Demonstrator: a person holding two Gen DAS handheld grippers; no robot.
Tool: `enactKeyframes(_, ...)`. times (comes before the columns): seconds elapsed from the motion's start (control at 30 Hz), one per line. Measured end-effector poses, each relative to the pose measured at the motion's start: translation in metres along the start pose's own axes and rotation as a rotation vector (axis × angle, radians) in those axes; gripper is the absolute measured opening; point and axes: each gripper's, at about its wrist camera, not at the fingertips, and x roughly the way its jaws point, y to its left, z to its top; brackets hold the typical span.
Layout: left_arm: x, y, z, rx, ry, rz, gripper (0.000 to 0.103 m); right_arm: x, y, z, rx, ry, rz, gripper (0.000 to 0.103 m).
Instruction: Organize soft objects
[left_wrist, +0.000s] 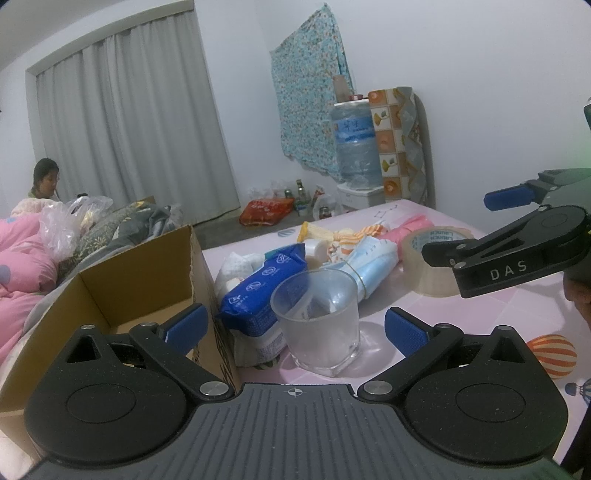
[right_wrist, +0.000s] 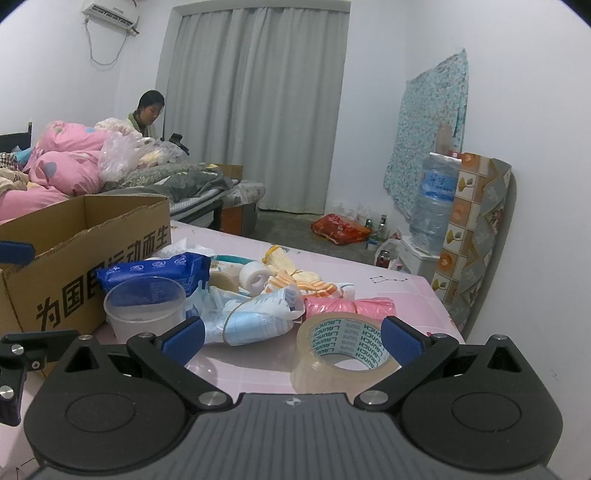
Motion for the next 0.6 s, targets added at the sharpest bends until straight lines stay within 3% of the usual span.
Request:
enactKeyframes(0.33, 0.0, 0.0, 0.0, 0.004, 0.002, -0.001, 0.102, 0.003, 0.002, -0.002, -0.018, 0.014, 0.004, 0.049)
enactKeyframes(0.47, -0.001, 0.002, 0.0, 0.03, 0.019, -0.048, 0.103, 0.006, 0.002, -0.003, -0.019, 0.024, 0.016, 0.049)
enactKeyframes(0.6, -0.014, 0.004, 0.008, 0.129, -0.055, -0.078, 0.103, 0.012, -0.007, -0.002, 0.013, 0.06, 0.058, 0.049)
